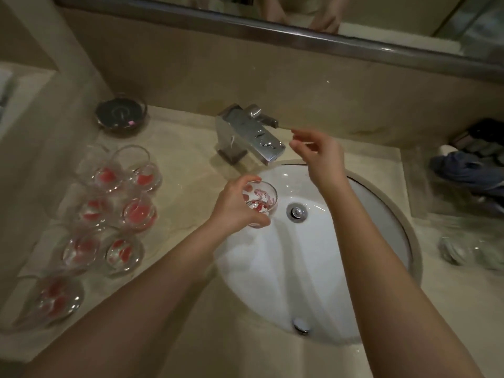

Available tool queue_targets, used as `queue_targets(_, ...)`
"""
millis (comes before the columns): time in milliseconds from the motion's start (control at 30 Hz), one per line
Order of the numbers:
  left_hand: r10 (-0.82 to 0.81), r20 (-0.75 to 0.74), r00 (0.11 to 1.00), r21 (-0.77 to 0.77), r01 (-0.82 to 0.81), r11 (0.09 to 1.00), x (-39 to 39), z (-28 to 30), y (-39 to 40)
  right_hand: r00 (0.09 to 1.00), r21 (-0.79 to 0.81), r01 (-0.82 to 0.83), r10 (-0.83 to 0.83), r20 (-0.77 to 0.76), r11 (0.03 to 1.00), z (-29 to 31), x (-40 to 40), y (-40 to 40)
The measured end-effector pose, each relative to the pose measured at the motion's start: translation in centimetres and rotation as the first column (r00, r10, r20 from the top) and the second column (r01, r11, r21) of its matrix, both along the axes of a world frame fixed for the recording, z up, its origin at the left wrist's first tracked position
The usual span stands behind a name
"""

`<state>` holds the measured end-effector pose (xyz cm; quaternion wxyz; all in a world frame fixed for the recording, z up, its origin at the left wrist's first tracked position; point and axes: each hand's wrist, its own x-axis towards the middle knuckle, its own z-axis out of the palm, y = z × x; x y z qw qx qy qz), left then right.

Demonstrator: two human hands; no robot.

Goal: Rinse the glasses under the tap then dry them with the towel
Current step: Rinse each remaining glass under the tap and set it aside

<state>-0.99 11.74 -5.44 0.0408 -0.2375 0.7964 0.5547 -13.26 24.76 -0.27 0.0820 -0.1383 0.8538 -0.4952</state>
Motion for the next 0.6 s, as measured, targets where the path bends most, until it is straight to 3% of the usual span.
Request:
queue_targets(267, 0.000, 0.012, 1.000, 0.071, -0.001, 0.997, -2.6, -0.7, -0.5, 0.999, 0.019, -0.045, 0.045, 0.021, 0.999, -1.7, -3.8, -4.8)
queue_targets(600, 0.032, 0.020, 0.999, 0.196, -0.035, 0.980, -4.2, -0.8, -0.5, 0.997, 0.037, -0.063, 0.065, -0.047, 0.997, -1.6, -5.7, -5.1)
